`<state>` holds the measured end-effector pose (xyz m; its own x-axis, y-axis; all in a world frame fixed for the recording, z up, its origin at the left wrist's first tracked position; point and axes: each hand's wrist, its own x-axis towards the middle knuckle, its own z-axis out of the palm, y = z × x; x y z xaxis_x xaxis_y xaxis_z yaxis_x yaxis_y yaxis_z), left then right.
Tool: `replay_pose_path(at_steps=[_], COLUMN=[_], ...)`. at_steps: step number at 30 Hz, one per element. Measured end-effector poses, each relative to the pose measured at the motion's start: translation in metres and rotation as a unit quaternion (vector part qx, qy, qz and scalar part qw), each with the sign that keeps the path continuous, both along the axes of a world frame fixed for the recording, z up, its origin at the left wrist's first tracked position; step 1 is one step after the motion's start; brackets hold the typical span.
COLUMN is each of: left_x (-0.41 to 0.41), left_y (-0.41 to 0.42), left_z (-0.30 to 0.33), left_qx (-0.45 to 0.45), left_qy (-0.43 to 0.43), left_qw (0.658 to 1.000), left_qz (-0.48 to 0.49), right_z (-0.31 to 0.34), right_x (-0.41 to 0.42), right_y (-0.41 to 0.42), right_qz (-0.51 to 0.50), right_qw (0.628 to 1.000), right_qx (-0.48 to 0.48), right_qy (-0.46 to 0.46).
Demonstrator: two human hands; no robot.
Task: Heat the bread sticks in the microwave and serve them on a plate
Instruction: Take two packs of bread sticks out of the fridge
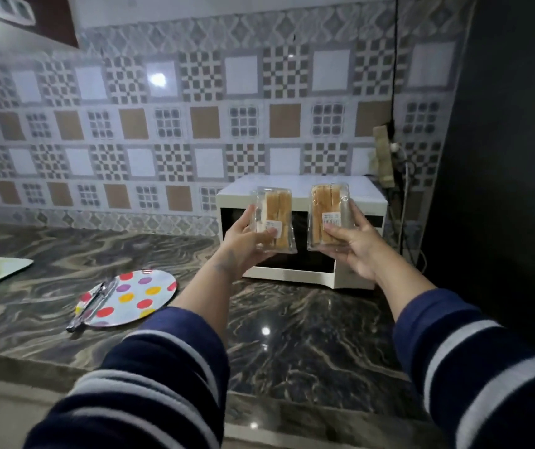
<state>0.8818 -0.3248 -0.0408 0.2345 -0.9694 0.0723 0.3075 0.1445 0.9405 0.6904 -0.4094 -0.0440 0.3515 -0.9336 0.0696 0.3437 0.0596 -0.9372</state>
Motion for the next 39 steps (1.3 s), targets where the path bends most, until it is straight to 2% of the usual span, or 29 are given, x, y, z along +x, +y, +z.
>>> replay_pose_path(at_steps=[9,16,21,23,24,26,27,30,35,38,39], left_x=[0.029,0.046,0.053,0.055,0.055,0.057,0.058,0.065,0.065,0.064,0.062], left_y=[-0.146,-0.245,-0.285,-0.297,-0.303,-0.313,-0.317,-0.322,-0.317,-0.301,-0.293], left_z=[0.047,0.07,0.072,0.07,0.069,0.066,0.065,0.066,0.065,0.073,0.077], left_qx=[0.004,0.058,0.102,0.118,0.122,0.121,0.12,0.132,0.125,0.104,0.101], left_qy=[-0.028,-0.044,-0.1,-0.138,-0.172,-0.265,-0.328,-0.507,-0.614,-0.639,-0.646], left_qw=[0.999,0.996,0.988,0.983,0.977,0.956,0.935,0.842,0.765,0.744,0.739], left_qz=[-0.027,-0.049,-0.05,-0.037,-0.023,0.029,0.064,0.131,0.15,0.166,0.164], right_z=[0.045,0.07,0.068,0.065,0.064,0.063,0.063,0.064,0.072,0.082,0.085], right_x=[0.029,0.05,0.068,0.073,0.074,0.073,0.073,0.073,0.078,0.081,0.08], right_y=[-0.127,-0.225,-0.267,-0.278,-0.282,-0.289,-0.291,-0.292,-0.277,-0.257,-0.248], right_qz=[-0.086,-0.086,-0.099,-0.12,-0.135,-0.158,-0.162,-0.17,-0.223,-0.237,-0.231], right_qw=[0.994,0.991,0.981,0.964,0.943,0.896,0.883,0.854,0.761,0.721,0.719], right_qx=[-0.031,-0.031,-0.033,-0.053,-0.074,-0.117,-0.124,-0.126,-0.173,-0.217,-0.233], right_qy=[0.051,0.096,0.162,0.234,0.296,0.398,0.423,0.475,0.584,0.613,0.613])
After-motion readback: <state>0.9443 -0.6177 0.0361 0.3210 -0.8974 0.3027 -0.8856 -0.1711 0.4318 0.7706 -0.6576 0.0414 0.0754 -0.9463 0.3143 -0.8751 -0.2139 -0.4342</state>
